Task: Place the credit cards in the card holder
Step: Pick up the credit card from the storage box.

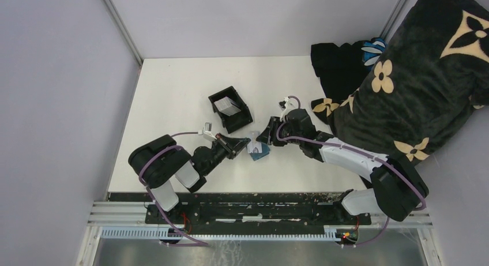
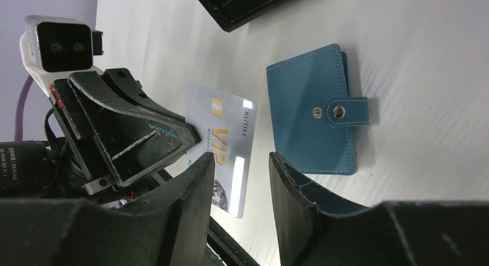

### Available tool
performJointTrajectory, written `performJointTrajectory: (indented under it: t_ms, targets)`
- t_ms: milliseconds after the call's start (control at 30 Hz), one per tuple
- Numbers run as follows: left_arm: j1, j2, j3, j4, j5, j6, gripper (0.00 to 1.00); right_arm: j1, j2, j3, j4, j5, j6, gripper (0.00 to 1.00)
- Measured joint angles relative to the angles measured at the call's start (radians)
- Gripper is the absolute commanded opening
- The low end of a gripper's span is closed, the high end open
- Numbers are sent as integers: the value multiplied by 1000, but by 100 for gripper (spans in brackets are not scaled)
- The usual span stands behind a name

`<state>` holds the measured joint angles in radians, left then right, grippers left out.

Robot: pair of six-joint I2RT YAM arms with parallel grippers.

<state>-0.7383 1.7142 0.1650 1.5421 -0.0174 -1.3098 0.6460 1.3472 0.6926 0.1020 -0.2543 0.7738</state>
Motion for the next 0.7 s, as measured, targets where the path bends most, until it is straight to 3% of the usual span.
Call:
performJointTrajectory:
  t_ms: [300, 400, 500, 567, 700]
  targets:
    - [-4, 25, 31, 0, 0, -28, 3, 0, 45, -14, 85, -38, 45, 42]
    - [-4, 28, 35, 0, -2, -32, 3, 0, 56, -27, 120, -51, 63, 32]
    - [-3, 37, 35, 0, -8, -35, 3, -5, 67, -40, 156, -56, 82, 14]
    - [-2, 53, 35, -1, -15, -38, 8, -9, 72, -48, 178, -55, 95, 3]
    - [0, 78, 34, -2, -26, -41, 29, -10, 72, -52, 198, -64, 112, 1]
